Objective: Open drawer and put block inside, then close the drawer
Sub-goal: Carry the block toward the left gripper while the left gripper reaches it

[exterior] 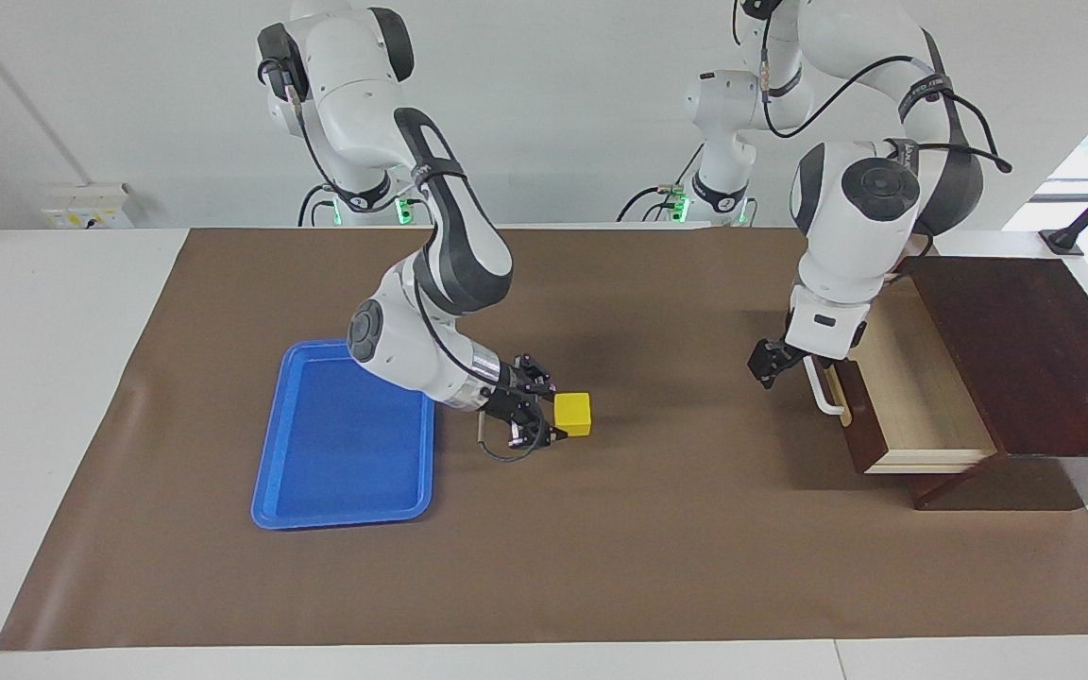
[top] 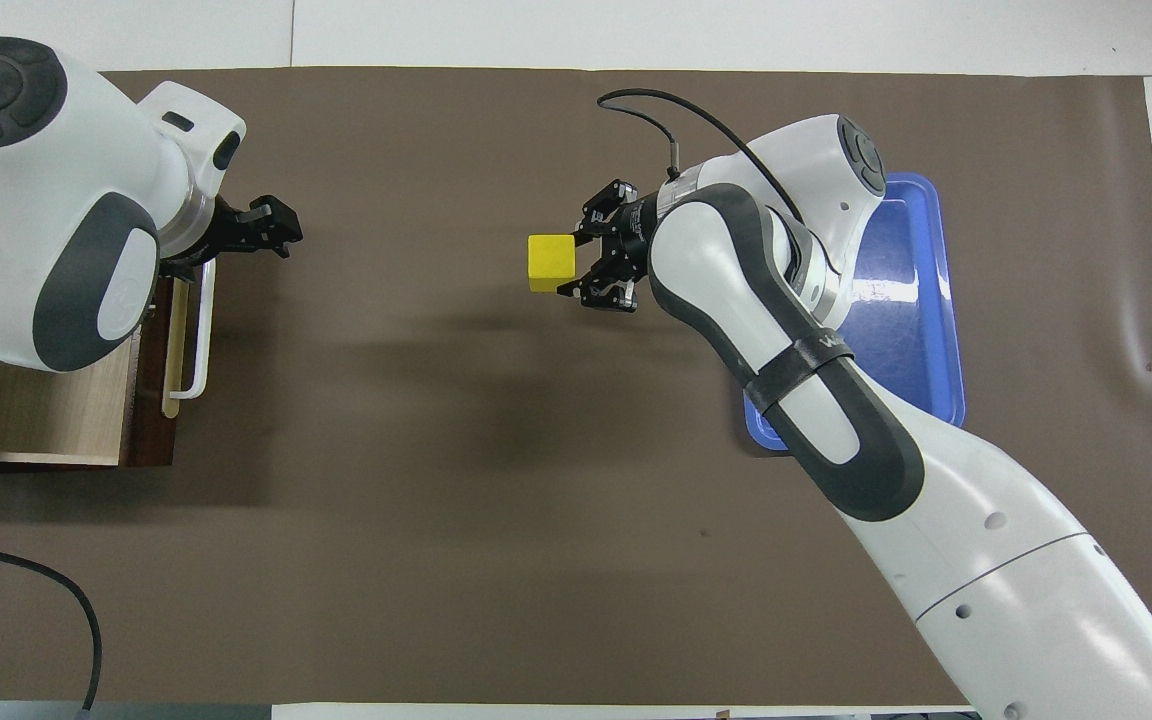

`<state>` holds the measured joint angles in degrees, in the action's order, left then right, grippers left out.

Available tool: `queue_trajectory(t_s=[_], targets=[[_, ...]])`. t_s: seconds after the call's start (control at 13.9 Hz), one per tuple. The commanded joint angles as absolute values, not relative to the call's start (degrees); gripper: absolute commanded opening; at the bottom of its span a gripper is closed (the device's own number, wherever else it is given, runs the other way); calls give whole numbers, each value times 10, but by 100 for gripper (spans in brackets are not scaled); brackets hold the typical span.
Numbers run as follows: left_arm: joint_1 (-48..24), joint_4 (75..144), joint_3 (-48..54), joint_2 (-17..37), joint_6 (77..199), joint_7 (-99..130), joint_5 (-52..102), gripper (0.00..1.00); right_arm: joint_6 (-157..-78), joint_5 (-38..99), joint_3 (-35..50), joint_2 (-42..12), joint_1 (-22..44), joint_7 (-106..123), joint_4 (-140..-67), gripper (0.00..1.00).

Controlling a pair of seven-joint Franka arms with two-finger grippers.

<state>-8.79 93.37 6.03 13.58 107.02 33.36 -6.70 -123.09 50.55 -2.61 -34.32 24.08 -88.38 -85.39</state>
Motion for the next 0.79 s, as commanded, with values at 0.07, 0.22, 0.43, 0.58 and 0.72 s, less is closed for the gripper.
queue_trajectory(t_s=[0.07,0.22,0.43,0.58,0.72], targets=[[-101,868,54,175,1051,581,2,100,-1245,492,-29,-345,247,-893,-853,0],[-114,858,54,183,1051,740,10,100,-1246,489,-29,-345,252,-893,-853,0],[-126,843,54,194,1068,944,31,100,-1247,481,-29,-345,253,-892,-853,0],[-167,801,52,235,1059,1051,26,100,-1252,481,-29,-345,253,-892,-854,0],[-213,741,47,301,1053,1119,24,100,-1252,481,-29,-345,253,-891,-855,0]])
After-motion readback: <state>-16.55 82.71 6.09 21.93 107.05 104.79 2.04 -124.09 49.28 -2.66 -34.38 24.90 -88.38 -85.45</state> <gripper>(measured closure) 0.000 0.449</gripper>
